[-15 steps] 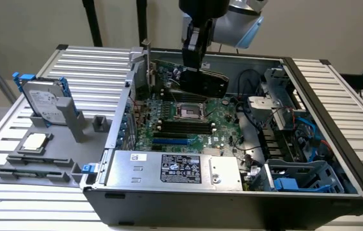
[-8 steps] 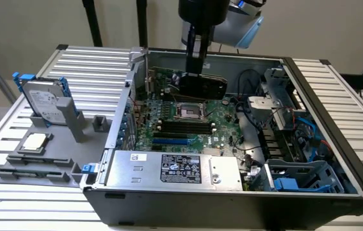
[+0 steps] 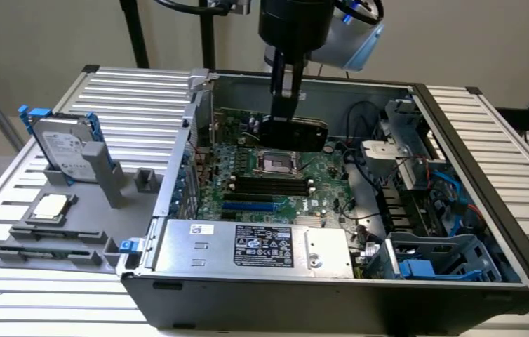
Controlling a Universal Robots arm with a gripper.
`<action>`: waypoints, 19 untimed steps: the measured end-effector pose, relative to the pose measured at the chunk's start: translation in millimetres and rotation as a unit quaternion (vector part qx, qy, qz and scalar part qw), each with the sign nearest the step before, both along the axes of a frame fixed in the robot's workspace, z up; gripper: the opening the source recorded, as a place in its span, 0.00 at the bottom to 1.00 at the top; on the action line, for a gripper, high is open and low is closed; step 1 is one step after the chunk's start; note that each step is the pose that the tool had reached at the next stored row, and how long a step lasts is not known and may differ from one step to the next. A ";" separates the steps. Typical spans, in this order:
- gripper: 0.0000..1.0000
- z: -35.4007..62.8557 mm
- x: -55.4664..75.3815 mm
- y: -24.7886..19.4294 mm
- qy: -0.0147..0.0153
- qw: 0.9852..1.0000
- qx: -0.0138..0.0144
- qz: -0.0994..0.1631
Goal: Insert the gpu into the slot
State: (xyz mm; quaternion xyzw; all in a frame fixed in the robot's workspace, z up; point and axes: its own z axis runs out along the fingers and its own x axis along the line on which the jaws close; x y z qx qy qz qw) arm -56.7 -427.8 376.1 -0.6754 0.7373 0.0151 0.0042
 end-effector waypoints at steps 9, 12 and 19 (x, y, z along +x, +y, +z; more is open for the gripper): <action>0.26 -16.5 -2.6 -13.8 0.006 1.000 0.001 0.006; 0.26 -21.9 -3.4 -18.3 0.007 1.000 0.002 0.008; 0.26 -34.8 -6.3 -26.9 0.009 1.000 0.003 0.012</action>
